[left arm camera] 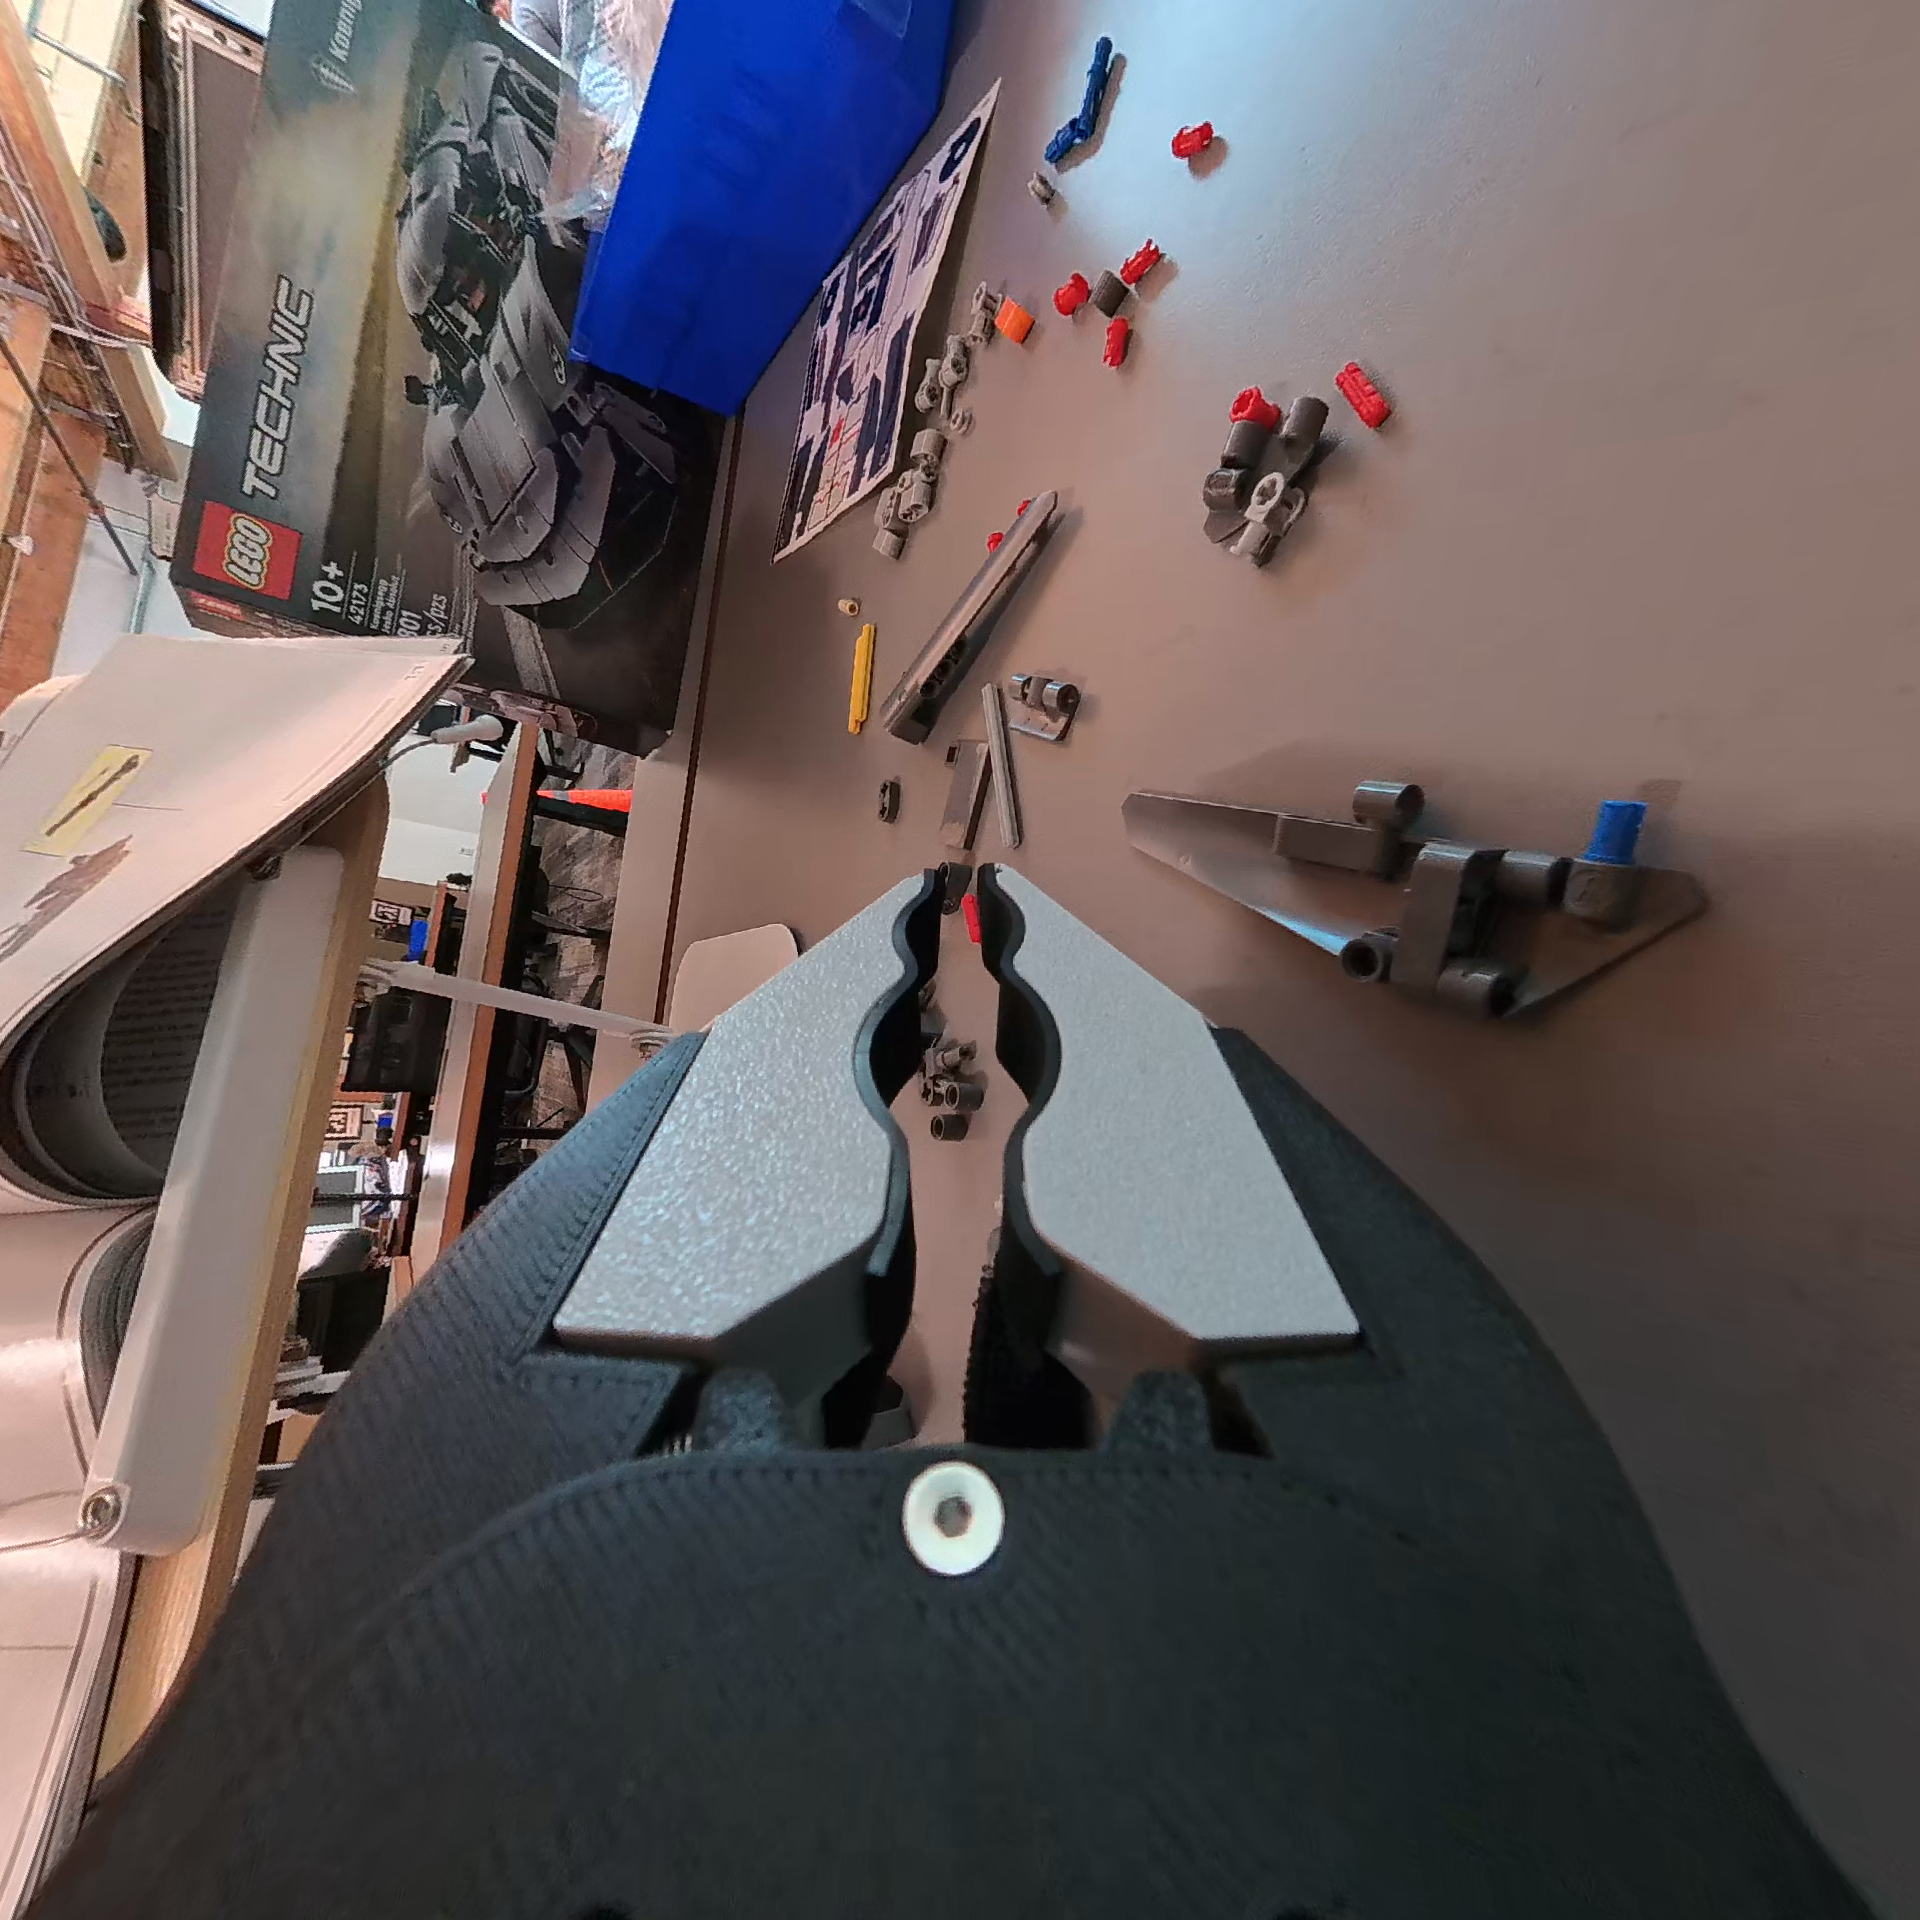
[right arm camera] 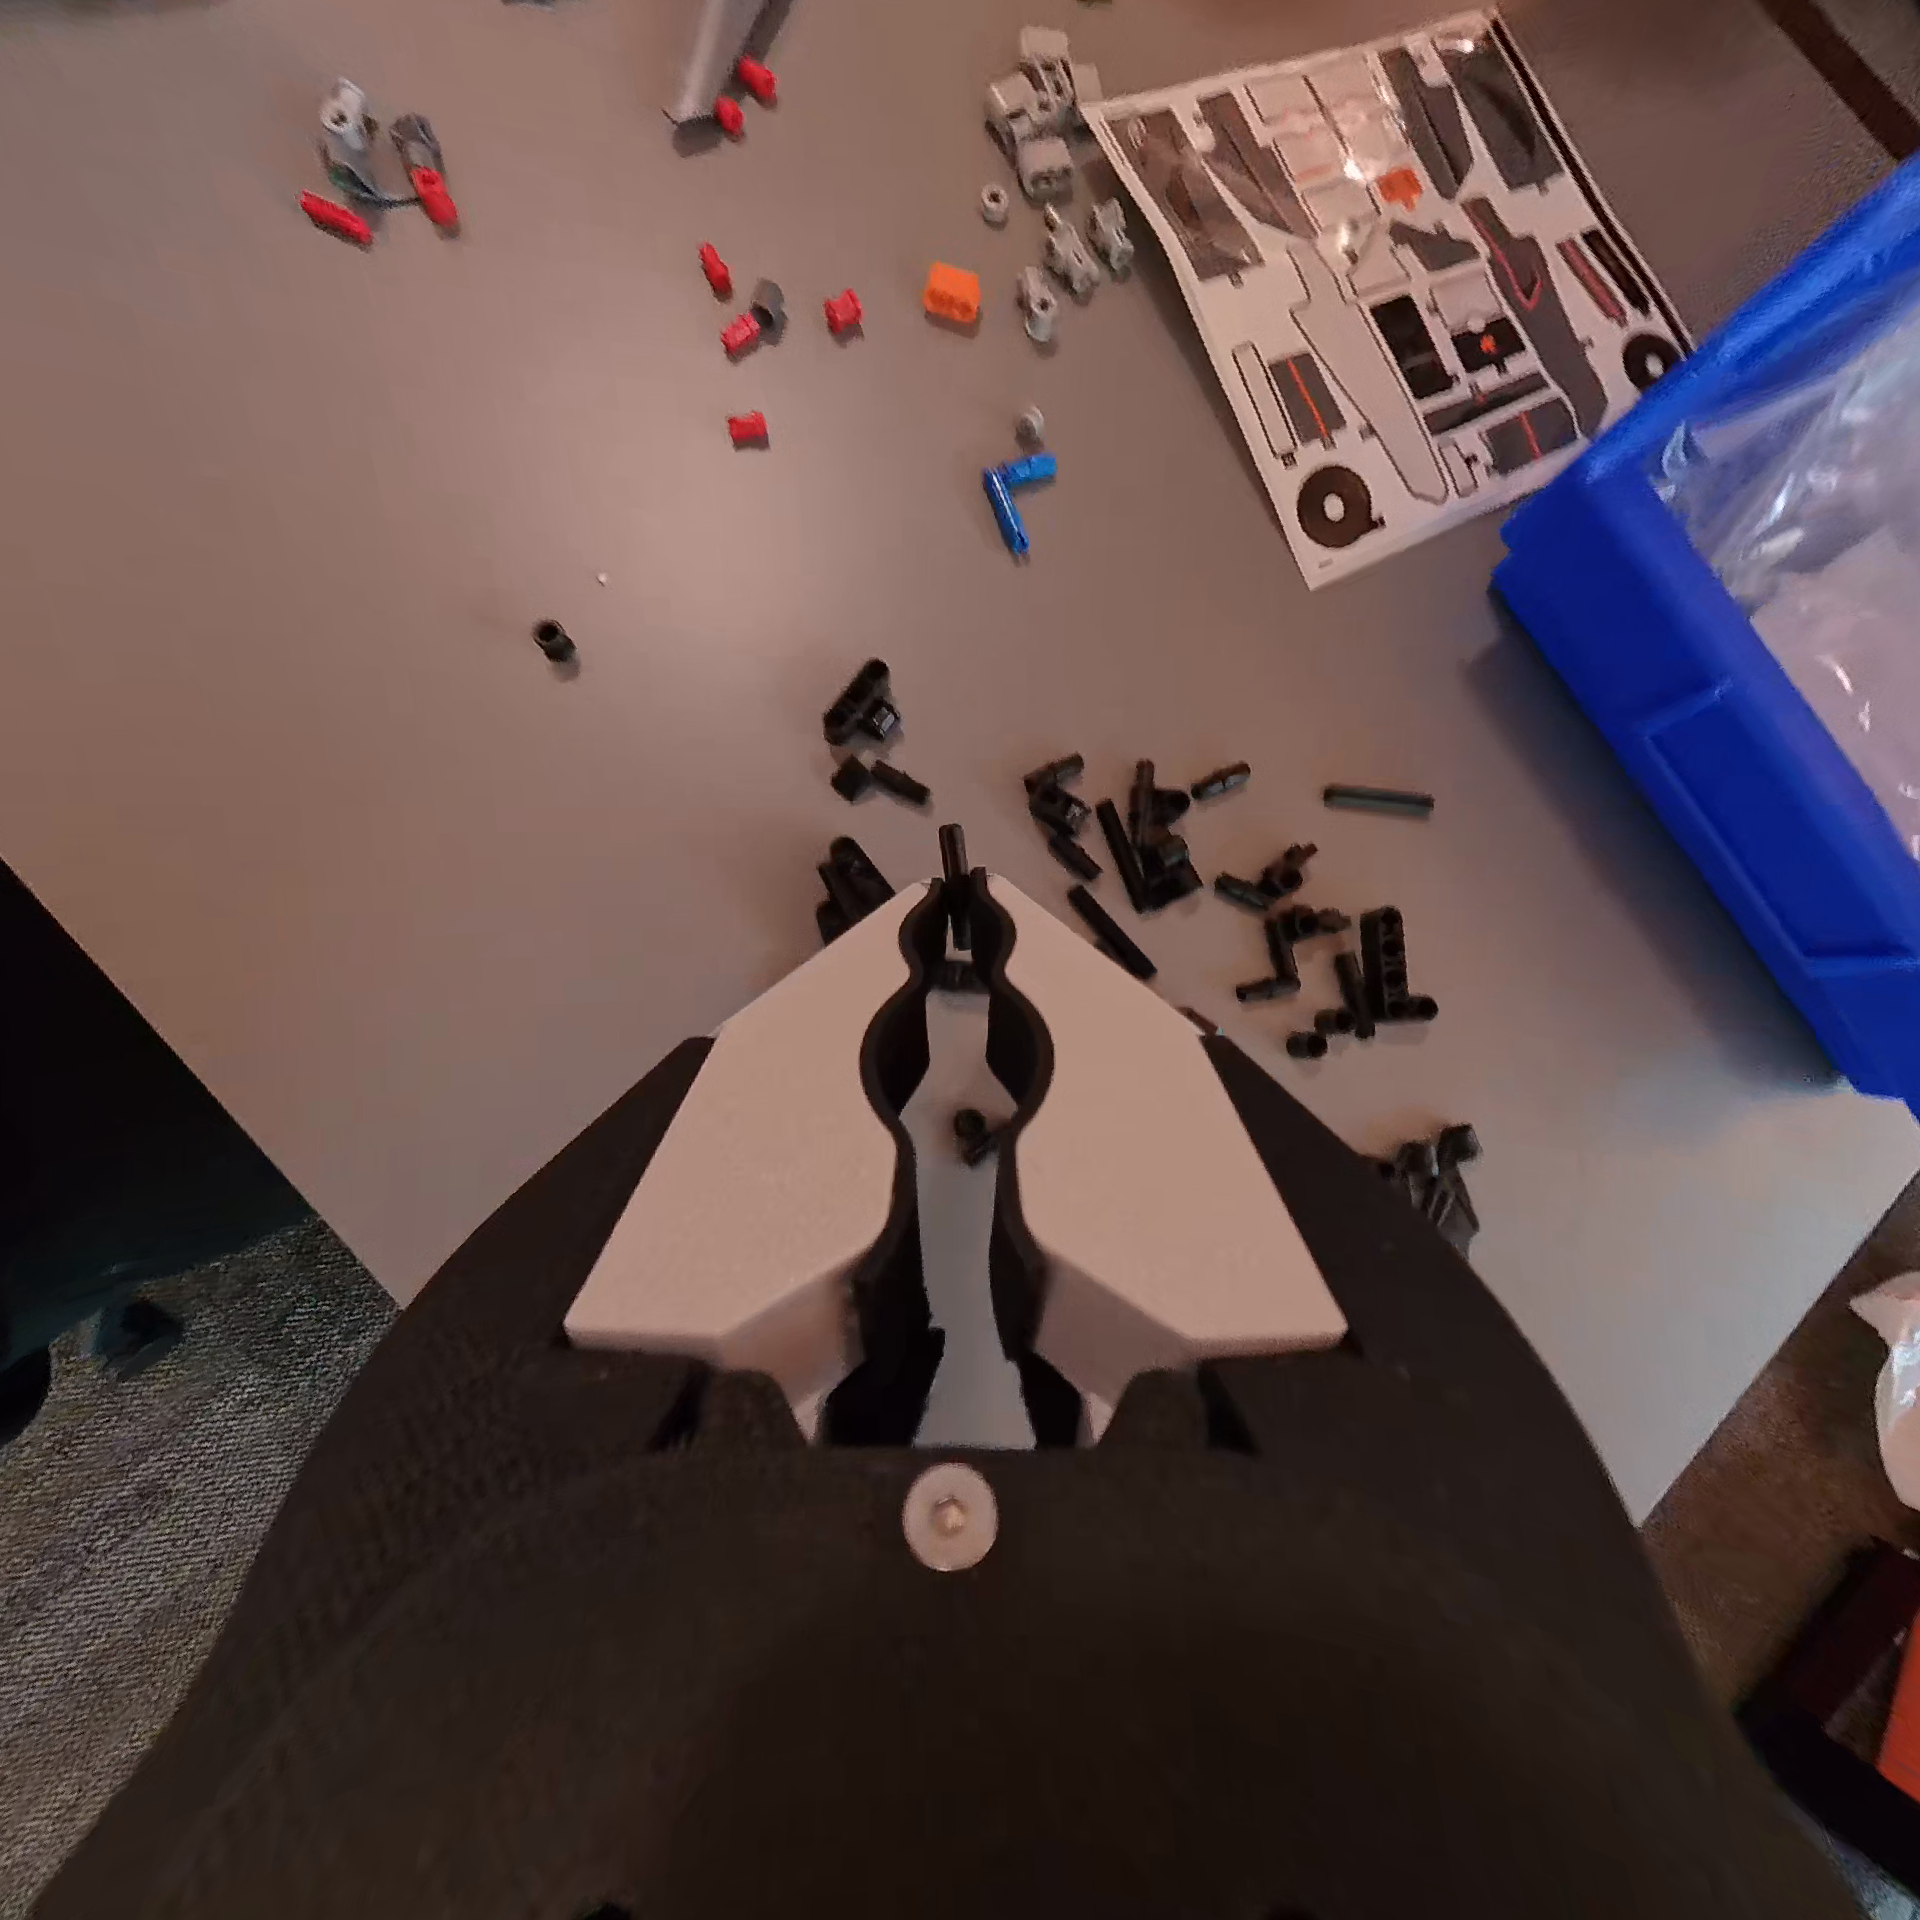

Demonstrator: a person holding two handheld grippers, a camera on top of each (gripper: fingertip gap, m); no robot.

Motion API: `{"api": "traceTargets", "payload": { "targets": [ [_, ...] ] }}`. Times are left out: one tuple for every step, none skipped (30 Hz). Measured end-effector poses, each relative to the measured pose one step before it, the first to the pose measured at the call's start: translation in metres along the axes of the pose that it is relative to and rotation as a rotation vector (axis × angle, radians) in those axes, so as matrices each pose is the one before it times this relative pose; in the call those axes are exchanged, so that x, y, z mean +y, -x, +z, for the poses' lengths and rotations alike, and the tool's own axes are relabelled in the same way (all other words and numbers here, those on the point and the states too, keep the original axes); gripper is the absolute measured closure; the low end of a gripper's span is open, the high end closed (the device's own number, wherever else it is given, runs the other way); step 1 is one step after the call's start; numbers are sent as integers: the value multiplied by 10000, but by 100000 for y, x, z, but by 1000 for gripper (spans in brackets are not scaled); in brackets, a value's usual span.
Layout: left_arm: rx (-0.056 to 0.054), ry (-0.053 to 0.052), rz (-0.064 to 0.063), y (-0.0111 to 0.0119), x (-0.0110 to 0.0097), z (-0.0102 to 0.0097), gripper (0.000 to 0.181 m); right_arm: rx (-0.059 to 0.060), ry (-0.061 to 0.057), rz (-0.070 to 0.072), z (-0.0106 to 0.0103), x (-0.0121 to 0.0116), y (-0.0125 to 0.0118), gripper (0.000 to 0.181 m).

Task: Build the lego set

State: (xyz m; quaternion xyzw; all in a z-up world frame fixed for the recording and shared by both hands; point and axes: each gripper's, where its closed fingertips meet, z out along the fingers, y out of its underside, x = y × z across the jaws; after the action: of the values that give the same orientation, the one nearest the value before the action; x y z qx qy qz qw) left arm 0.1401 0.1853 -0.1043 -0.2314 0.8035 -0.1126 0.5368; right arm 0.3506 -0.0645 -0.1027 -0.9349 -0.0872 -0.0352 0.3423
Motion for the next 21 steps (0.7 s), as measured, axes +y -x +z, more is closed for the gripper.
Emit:
{"api": "traceTargets", "payload": {
  "targets": [
    [3, 0, -6, 4, 15, 10, 177, -80, -41, -123, 129, -514, 367, 180],
    [8, 0, -6, 9, 8, 16, 177, -72, -33, -137, 155, -530, 376, 180],
    [4, 1, 1, -5, 12, 13, 177, -68, -26, -154, 204, -544, 387, 180],
    [0, 2, 8, 10, 11, 0, 177, -89, -24, -158, 214, -564, 441, 180],
    [1, 1, 6, -8, 8, -6, 177, -105, -30, -156, 258, -592, 471, 180],
    [2, -4, -2, 6, 2, -10, 177, -103, -31, -155, 271, -607, 456, 180],
    [3, -2, -4, 3, 5, -11, 177, -102, -21, -151, 300, -587, 448, 180],
    [-6, 5, 2, 16, 26, -11, 177, -106, -27, -152, 316, -590, 433, 180],
    [-7, 0, 1, 28, 2, -16, 177, -113, -48, -149, 339, -601, 451, 180],
    [-5, -5, -5, 20, 10, -31, 177, -128, -57, -134, 356, -616, 440, 180],
    [-10, -5, -4, 35, -6, -26, 177, -125, -49, -130, 381, -572, 427, 180],
    [-9, -4, -1, 29, 10, -31, 177, -114, -38, -126, 394, -543, 397, 180],
    [-7, -3, -2, 28, -1, -37, 177, -120, -34, -120, 416, -527, 379, 180],
    [-6, -2, 0, 19, -6, -25, 177, -124, -36, -118, 424, -522, 391, 180],
    [-8, 0, 9, 19, 1, -23, 177, -116, -40, -115, 431, -509, 357, 180],
    [-2, 5, 7, 13, 6, -17, 177, -119, -36, -105, 445, -502, 348, 180],
    [-1, 2, 5, 4, 17, -19, 177, -129, -34, -101, 455, -476, 352, 180],
    [-1, 4, 3, 9, 3, -16, 177, -124, -41, -89, 473, -459, 310, 180],
    [-3, 4, 1, 15, 13, -15, 177, -110, -56, -69, 468, -454, 277, 180],
    [-8, 10, -3, 30, 14, -14, 177, -101, -61, -53, 473, -434, 226, 180],
    [-11, 7, -1, 43, 6, -16, 177, -108, -52, -49, 496, -370, 225, 180]
  ]
}}
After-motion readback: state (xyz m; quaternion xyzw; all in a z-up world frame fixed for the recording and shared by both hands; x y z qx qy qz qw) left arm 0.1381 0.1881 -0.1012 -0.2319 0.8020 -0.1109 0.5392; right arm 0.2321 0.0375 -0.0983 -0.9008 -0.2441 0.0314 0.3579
